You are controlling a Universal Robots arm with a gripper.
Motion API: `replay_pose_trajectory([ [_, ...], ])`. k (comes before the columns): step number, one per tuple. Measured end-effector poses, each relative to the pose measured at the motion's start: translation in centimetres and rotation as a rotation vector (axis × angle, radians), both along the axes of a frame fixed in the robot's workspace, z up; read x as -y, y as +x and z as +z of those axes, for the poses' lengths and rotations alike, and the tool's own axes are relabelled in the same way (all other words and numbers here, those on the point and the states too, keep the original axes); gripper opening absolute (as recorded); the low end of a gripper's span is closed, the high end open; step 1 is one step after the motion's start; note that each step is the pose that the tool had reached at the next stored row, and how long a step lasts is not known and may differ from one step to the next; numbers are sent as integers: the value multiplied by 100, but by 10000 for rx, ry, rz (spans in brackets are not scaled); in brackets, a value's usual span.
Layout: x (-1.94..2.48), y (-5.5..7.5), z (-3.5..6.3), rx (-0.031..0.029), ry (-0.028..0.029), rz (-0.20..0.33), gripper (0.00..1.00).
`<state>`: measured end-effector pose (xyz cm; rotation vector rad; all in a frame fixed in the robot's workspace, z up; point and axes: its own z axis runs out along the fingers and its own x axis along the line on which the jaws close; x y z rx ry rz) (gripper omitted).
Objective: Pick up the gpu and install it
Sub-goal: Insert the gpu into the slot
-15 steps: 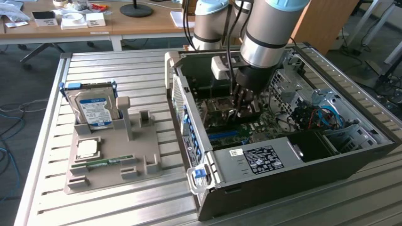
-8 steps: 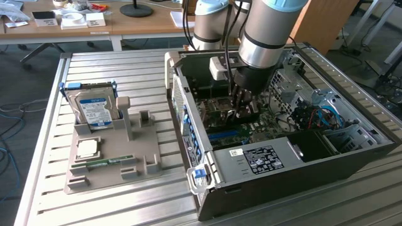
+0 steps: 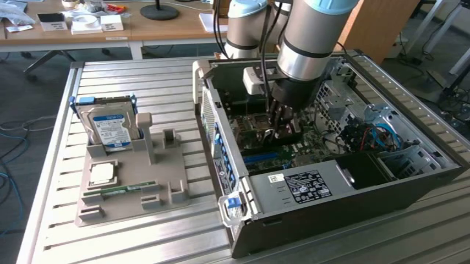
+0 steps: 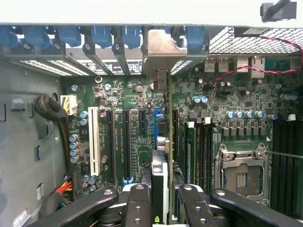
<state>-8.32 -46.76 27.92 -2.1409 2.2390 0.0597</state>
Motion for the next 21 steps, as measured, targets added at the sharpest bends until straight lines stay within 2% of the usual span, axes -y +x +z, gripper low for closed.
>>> replay_pose_trajectory([
  [13, 3, -33, -21, 1, 4, -1, 27],
  [21, 18, -32, -6, 0, 72, 0, 27],
])
